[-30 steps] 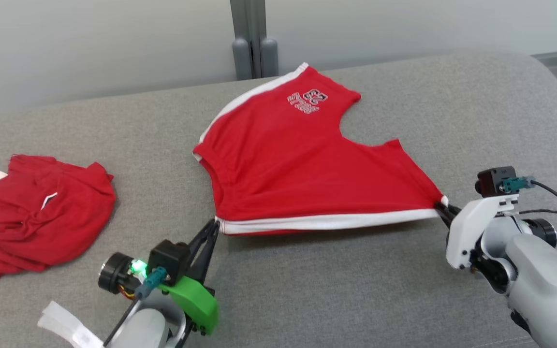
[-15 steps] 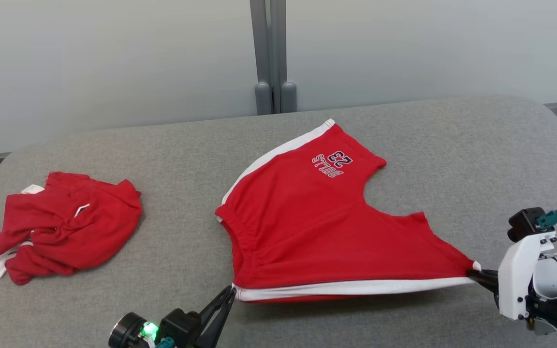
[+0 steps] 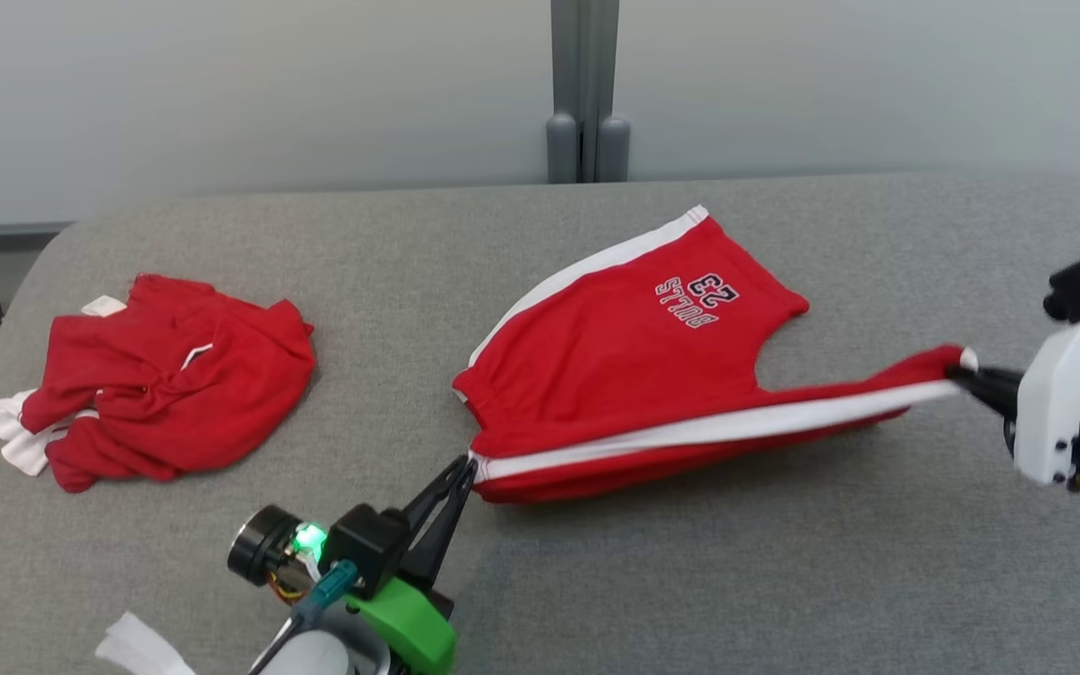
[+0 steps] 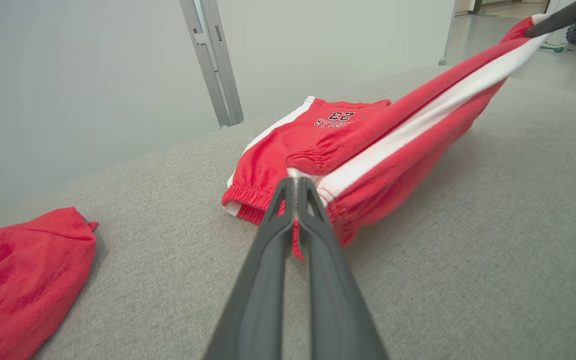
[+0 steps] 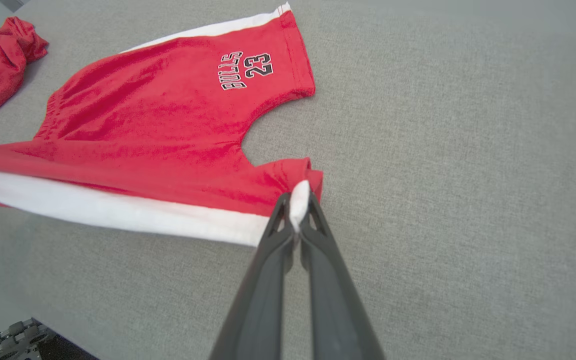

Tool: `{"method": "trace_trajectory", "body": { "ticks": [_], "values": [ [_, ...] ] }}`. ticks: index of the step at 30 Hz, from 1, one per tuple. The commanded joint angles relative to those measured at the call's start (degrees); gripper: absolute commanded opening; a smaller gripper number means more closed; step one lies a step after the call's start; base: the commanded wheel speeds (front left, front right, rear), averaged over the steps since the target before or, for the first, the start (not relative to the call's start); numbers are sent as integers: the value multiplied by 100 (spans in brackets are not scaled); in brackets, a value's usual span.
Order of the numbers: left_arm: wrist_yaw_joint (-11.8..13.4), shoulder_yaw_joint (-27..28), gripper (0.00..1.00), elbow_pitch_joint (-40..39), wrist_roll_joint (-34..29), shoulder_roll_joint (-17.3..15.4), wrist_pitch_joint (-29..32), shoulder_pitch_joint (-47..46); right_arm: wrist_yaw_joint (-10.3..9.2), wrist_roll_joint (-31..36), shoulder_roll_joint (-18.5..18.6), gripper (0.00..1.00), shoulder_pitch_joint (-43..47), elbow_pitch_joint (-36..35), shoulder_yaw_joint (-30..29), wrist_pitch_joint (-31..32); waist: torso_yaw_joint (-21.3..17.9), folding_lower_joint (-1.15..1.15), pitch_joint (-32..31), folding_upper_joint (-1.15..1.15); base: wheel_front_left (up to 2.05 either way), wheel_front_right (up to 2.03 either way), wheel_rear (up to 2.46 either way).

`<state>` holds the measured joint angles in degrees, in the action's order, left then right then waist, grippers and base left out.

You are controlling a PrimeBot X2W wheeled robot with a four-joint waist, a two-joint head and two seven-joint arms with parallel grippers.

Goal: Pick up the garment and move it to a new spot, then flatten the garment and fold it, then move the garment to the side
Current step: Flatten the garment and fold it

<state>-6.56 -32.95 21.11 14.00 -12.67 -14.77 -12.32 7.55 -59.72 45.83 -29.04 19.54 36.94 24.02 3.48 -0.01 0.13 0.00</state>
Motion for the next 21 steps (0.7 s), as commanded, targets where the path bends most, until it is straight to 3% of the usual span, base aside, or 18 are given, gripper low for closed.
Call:
{"method": "trace_trajectory", "body": {
  "ticks": [1,10,21],
  "values": [
    [60,38,0,75,-34,53,-14,-244,-12,89,16,0,-275,29,-65,37,238,1,415,0,0,0,0],
    [219,11,0,664,-106,682,-40,-1354,-11,539,-130,0,-1875,444,-28,378,744,1,1377,0,0,0,0],
    [356,-138,0,1230,0,965,-44,-2662,-11,950,-262,0,-3617,1354,533,742,1283,1,2228,0,0,0,0]
  ]
}}
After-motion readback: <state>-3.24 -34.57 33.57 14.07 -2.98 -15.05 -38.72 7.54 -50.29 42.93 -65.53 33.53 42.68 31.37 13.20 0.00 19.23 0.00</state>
